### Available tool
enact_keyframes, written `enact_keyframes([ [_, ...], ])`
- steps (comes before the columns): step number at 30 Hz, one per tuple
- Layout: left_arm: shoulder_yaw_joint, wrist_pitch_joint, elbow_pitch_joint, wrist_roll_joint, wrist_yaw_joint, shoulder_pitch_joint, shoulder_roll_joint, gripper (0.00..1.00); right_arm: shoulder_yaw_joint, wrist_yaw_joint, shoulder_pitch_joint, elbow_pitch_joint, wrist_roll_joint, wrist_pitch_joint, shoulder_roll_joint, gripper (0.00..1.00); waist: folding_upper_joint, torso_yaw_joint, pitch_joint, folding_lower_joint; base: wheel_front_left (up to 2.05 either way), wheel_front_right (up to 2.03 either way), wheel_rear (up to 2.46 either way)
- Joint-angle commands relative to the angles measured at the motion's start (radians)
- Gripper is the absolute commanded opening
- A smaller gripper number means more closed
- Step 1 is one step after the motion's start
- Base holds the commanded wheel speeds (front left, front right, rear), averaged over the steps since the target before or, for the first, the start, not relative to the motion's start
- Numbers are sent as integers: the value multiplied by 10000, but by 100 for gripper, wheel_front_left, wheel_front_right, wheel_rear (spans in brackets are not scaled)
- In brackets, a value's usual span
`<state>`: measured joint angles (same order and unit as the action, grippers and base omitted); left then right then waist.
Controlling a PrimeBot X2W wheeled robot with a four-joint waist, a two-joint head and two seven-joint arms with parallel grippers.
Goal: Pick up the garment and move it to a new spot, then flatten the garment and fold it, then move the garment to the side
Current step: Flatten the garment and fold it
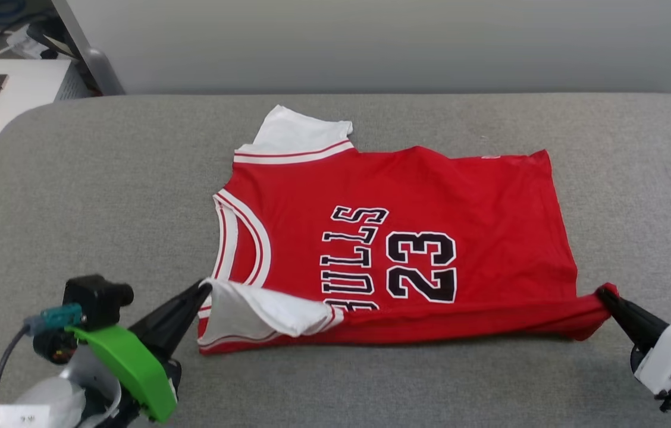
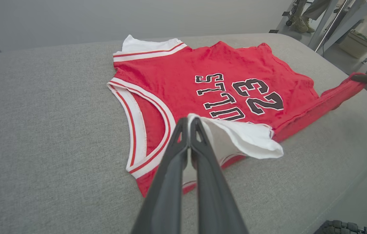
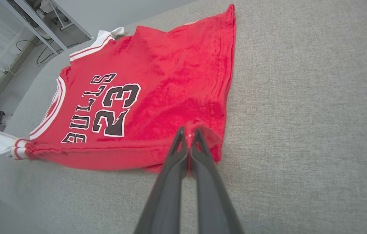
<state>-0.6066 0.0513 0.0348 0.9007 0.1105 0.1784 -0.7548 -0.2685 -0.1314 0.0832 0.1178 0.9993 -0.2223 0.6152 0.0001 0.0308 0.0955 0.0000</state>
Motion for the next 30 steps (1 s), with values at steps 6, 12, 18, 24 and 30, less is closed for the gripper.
enact_keyframes([
  [6, 149, -232, -918, -247, 76, 1595, 317, 0, 320, 7, 1191, 191, -505, -919, -513, 0, -1, -138, 1209, 0, 0, 0, 0],
  [12, 80, -570, -1867, -202, 108, 2458, 553, 0, 387, 7, 1883, 594, -885, -1273, -882, 0, -1, -175, 1639, 0, 0, 0, 0],
  [18, -186, -792, -2695, -361, 136, 3150, 842, 0, 359, 7, 2374, 1008, -1157, -1394, -1088, 0, -1, -167, 1998, 0, 0, 0, 0],
  [24, -591, -943, -3568, -581, 163, 3771, 1221, 0, 260, 7, 2790, 1442, -1295, -1373, -1203, 0, -1, -127, 2273, 0, 0, 0, 0],
  [30, -624, -729, -4783, -661, 28, 4307, 1797, 100, 161, 7, 3055, 1832, -1334, -1172, -1279, 94, -1, -48, 2360, 0, 0, 0, 0],
])
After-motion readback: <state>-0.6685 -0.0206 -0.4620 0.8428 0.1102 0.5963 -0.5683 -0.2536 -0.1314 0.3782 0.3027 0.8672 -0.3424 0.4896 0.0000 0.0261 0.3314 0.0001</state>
